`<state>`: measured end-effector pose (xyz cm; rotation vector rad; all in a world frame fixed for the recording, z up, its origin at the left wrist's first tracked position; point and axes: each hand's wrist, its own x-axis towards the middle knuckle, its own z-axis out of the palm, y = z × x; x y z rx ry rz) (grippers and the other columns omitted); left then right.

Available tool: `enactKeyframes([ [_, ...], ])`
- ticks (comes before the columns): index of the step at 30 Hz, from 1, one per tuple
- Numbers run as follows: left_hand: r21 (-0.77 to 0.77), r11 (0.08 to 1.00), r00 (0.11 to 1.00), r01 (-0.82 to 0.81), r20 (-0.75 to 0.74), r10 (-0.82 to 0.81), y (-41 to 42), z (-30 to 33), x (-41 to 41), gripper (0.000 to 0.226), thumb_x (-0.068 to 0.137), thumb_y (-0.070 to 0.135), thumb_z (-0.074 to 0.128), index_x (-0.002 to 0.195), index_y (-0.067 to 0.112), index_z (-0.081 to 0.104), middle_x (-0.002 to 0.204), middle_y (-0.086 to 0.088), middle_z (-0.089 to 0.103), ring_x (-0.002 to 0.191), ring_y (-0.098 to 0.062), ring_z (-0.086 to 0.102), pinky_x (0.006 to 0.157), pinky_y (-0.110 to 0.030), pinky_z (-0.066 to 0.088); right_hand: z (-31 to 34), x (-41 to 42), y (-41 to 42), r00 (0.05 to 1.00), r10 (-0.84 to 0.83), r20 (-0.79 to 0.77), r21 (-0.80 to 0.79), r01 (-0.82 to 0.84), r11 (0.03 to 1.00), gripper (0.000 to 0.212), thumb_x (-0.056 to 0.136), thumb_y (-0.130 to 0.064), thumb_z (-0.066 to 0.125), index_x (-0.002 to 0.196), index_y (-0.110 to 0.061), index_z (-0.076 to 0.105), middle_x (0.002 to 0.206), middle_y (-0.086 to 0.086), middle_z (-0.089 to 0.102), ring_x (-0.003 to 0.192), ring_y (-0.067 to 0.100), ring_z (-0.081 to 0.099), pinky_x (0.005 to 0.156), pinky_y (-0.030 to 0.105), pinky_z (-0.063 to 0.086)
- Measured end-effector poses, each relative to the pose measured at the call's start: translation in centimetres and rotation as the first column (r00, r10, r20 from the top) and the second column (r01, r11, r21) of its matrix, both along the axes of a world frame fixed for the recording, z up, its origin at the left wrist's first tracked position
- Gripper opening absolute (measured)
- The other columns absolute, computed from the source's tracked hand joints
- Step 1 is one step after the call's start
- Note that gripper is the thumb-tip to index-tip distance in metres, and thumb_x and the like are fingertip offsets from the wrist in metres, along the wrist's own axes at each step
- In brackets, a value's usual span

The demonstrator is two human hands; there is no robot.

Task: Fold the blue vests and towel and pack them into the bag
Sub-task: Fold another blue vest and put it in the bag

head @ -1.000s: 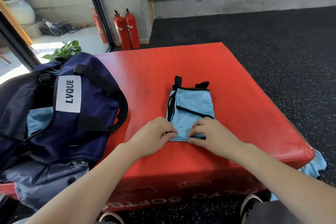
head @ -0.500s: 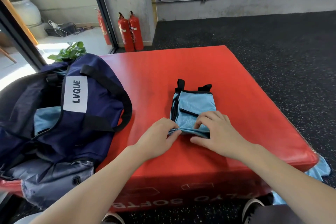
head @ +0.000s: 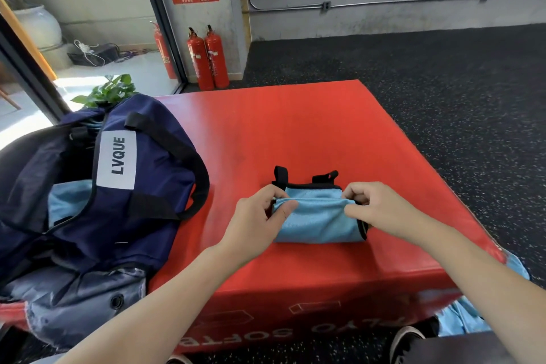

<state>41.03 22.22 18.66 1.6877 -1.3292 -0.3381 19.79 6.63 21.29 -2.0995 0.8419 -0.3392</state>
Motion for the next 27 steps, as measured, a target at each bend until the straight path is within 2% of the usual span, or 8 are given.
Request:
enactKeyframes([
  [3, 0.009, 0.999, 0.996, -0.054, -0.070, 0.054, -0.5, 0.3, -0.1, 0.010, 0.093, 0.032, 0.071, 0.086, 0.027, 0.066, 0.047, 0.012, 0.036, 0.048, -0.007, 0.029, 0.049, -0.022, 0.026, 0.0, 0.3, -0.4, 0.999, -0.035, 0.032, 0.053, 0.033, 0.998, 0.006, 0.084, -0.017, 0.064, 0.078, -0.019, 0.065, 0.056, -0.006, 0.049, 0.052, 0.009, 0.035, 0.054, 0.028, 0.027],
  [7, 0.031, 0.993, 0.987, -0.110, -0.112, 0.113, -1.3, 0.4, 0.1, 0.009, 0.092, 0.031, 0.072, 0.084, 0.028, 0.068, 0.050, 0.010, 0.044, 0.048, -0.006, 0.033, 0.050, -0.016, 0.029, -0.6, 1.2, -0.9, 0.994, -0.104, 0.042, 0.043, 0.102, 0.994, 0.004, 0.086, -0.021, 0.068, 0.083, -0.023, 0.069, 0.072, 0.000, 0.071, 0.056, 0.011, 0.051, 0.058, 0.030, 0.039],
  [9, 0.043, 0.991, 0.985, -0.129, -0.111, 0.134, -1.8, 0.3, 0.3, 0.006, 0.091, 0.031, 0.073, 0.086, 0.030, 0.069, 0.058, 0.008, 0.055, 0.051, -0.005, 0.039, 0.053, -0.016, 0.034, -1.0, 1.6, -1.5, 0.987, -0.158, 0.027, -0.011, 0.158, 0.987, 0.002, 0.086, -0.027, 0.071, 0.084, -0.026, 0.070, 0.077, -0.008, 0.073, 0.063, 0.014, 0.062, 0.062, 0.030, 0.045],
  [13, 0.058, 0.983, 0.974, -0.173, -0.140, 0.179, -2.7, -0.6, 0.8, 0.011, 0.090, 0.030, 0.074, 0.100, 0.030, 0.070, 0.082, 0.011, 0.069, 0.072, -0.005, 0.060, 0.068, -0.014, 0.045, -2.0, 2.1, -2.4, 0.981, -0.193, -0.007, -0.111, 0.191, 0.975, 0.007, 0.087, -0.031, 0.073, 0.081, -0.028, 0.069, 0.077, -0.008, 0.071, 0.073, 0.010, 0.062, 0.059, 0.018, 0.040],
  [18, 0.138, 0.975, 0.980, -0.175, 0.115, 0.160, -3.6, -1.5, 1.9, 0.017, 0.089, 0.024, 0.073, 0.102, 0.033, 0.067, 0.092, 0.020, 0.059, 0.086, 0.003, 0.054, 0.076, -0.011, 0.039, -3.3, 2.3, -3.2, 0.973, -0.183, -0.143, -0.126, 0.166, 0.978, 0.011, 0.087, -0.041, 0.071, 0.085, -0.032, 0.066, 0.084, -0.011, 0.068, 0.070, 0.006, 0.060, 0.060, 0.025, 0.040],
  [20, 0.082, 0.986, 0.954, -0.144, 0.278, 0.116, -3.9, -1.5, 2.2, 0.021, 0.088, 0.018, 0.072, 0.106, 0.028, 0.069, 0.101, 0.021, 0.055, 0.096, 0.002, 0.050, 0.088, -0.017, 0.041, -3.6, 2.3, -3.4, 0.967, -0.191, -0.166, -0.132, 0.170, 0.976, 0.013, 0.088, -0.045, 0.070, 0.086, -0.032, 0.065, 0.085, -0.011, 0.067, 0.074, 0.005, 0.060, 0.063, 0.029, 0.042],
  [23, -0.050, 0.997, 0.852, 0.059, 0.523, -0.024, -4.6, -1.4, 2.3, 0.030, 0.088, 0.006, 0.066, 0.110, 0.025, 0.070, 0.112, 0.012, 0.059, 0.111, -0.013, 0.053, 0.092, -0.035, 0.045, -3.8, 2.6, -3.6, 0.963, -0.202, -0.179, -0.159, 0.174, 0.972, 0.015, 0.088, -0.046, 0.069, 0.085, -0.032, 0.065, 0.083, -0.011, 0.066, 0.079, 0.010, 0.062, 0.069, 0.035, 0.048],
  [27, 0.048, 0.967, 0.763, 0.251, 0.604, -0.228, -5.2, -1.5, 1.4, 0.029, 0.089, 0.009, 0.063, 0.110, 0.028, 0.073, 0.123, 0.008, 0.064, 0.117, -0.010, 0.054, 0.096, -0.034, 0.042, -3.9, 2.9, -3.4, 0.962, -0.213, -0.172, -0.190, 0.180, 0.965, 0.015, 0.088, -0.045, 0.068, 0.084, -0.031, 0.067, 0.081, -0.011, 0.066, 0.082, 0.014, 0.063, 0.076, 0.041, 0.053],
])
